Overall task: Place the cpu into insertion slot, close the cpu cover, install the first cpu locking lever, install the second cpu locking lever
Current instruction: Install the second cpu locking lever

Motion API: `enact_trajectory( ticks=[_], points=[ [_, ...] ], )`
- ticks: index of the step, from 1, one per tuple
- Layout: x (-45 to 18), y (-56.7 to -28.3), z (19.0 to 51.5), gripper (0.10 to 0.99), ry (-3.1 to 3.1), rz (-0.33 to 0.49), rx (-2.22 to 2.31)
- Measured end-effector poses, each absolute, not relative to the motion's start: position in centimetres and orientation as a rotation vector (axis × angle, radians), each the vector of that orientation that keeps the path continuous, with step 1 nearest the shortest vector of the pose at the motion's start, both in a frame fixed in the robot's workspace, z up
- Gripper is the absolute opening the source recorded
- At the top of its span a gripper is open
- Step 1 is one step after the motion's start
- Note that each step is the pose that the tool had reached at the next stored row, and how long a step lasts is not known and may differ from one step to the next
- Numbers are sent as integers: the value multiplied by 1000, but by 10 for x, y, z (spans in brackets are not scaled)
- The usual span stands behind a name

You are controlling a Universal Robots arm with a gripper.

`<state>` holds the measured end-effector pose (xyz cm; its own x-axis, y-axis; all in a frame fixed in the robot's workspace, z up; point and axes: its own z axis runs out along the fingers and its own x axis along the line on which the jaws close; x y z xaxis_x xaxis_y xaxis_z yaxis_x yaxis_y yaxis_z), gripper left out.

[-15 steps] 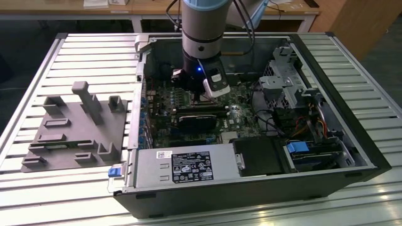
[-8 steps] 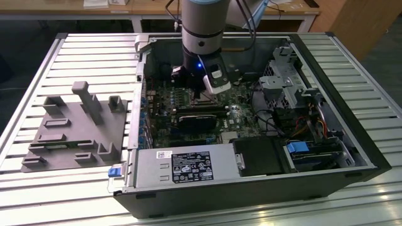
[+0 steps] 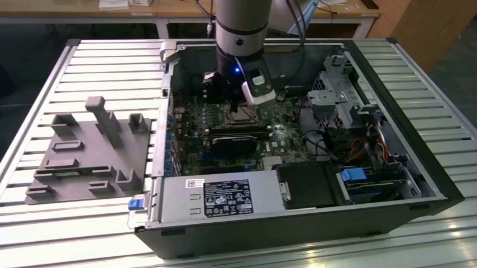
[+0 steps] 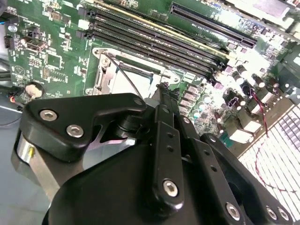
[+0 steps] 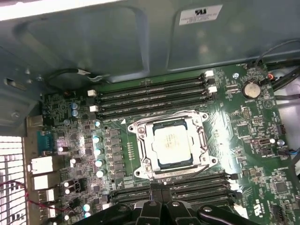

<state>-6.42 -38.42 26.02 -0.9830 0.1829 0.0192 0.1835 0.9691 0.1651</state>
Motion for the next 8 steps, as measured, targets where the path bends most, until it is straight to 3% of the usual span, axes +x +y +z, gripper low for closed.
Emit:
enact_trajectory(
  ticks=[8],
  points=[
    [-64, -384, 277, 102, -3113, -262, -290]
  ],
)
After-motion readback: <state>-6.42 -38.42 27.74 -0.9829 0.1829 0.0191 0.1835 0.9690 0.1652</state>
